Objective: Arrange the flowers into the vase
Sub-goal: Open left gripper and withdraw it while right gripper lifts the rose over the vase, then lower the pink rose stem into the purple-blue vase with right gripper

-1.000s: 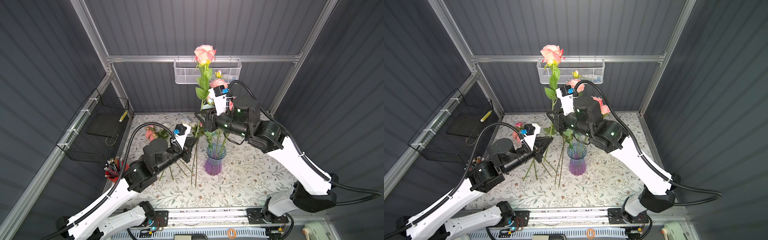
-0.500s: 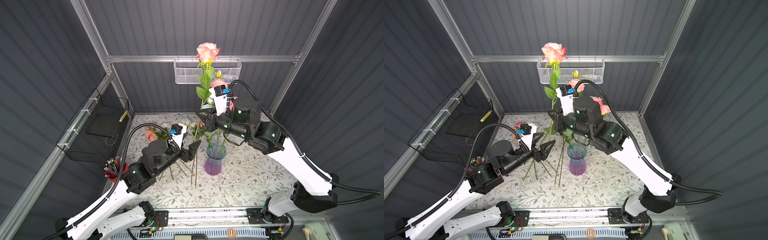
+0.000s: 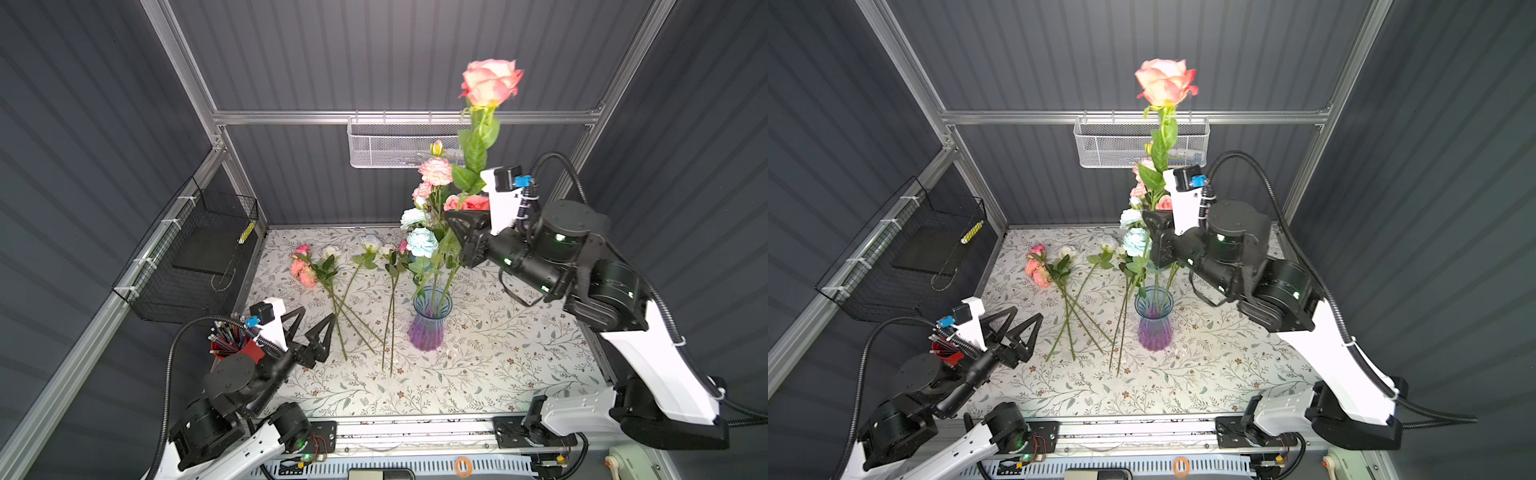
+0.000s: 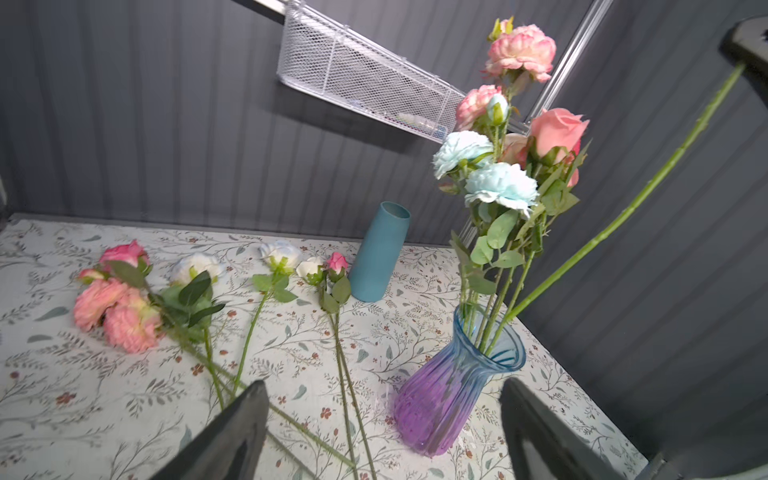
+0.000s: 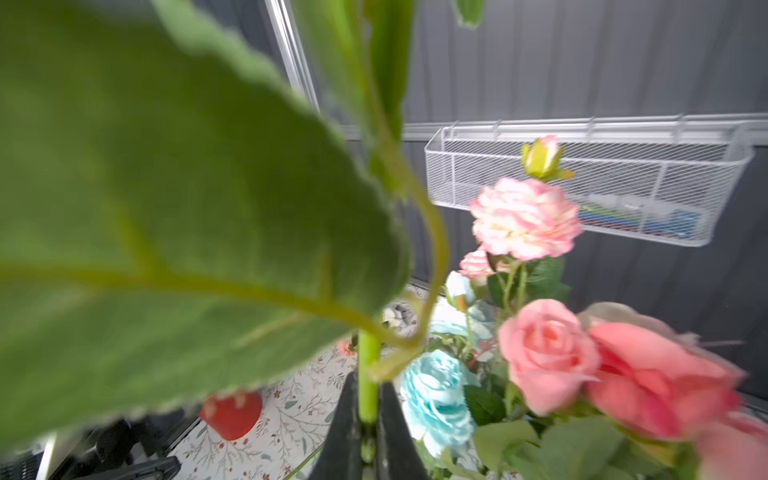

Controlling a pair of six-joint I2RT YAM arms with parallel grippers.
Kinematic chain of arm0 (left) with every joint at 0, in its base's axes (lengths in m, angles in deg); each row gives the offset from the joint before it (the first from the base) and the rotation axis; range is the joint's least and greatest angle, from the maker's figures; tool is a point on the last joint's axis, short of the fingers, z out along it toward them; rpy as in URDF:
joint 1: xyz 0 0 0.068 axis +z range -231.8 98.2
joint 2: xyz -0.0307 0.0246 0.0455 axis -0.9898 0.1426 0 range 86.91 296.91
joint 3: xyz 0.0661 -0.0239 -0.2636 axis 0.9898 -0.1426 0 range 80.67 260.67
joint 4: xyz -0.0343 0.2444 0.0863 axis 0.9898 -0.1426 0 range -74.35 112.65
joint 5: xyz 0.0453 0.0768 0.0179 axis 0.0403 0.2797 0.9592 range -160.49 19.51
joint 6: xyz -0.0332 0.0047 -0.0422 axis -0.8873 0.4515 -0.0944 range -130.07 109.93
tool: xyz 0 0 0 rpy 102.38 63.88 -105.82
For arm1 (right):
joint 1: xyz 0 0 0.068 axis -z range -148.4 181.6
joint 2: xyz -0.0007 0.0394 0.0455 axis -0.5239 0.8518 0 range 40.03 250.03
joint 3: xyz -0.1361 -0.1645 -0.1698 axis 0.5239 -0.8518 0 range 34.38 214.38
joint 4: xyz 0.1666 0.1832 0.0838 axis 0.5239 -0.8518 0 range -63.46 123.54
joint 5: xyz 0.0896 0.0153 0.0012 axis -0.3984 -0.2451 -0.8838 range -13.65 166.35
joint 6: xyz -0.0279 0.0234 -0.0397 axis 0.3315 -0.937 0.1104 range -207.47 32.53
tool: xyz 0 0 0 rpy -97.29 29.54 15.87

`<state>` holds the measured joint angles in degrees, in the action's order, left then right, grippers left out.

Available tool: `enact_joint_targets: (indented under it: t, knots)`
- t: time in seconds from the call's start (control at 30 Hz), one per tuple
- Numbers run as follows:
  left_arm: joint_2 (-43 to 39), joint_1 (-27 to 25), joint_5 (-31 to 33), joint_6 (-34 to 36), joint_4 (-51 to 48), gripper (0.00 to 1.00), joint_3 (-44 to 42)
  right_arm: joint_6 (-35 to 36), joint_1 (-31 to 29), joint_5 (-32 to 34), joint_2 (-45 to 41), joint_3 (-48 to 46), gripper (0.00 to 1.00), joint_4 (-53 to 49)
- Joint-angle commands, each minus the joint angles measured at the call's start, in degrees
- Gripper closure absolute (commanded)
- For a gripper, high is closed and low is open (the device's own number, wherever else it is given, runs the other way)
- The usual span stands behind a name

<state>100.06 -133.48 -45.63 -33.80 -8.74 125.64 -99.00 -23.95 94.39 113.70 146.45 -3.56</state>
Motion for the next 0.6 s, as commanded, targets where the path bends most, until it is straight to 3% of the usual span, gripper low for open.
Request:
enact_joint_targets:
  t: [0.0,0.23,0.4,0.57]
  knots:
    - [-2.44,0.06,2.82,-3.93,-4.94,0.14,-2.08,4.54,-0.19,7.37,0.31,-1.24,0.95,-2.66]
    - [2.59,0.00,1.49,-2.74,-4.07,0.14,-1.50,5.01,-0.14,8.80,2.25,-6.77,0.95,-1.12]
    - [4.20,0.03,0.65,-3.42,-1.53,0.15,-3.46,-0.93,-0.17,5.47,3.32,-13.49,0.96,2.19]
    - [2.47,0.00,0.74,-3.97,1.19,0.16,-5.95,-3.98,-0.96,7.80,0.74,-22.58,0.94,6.56]
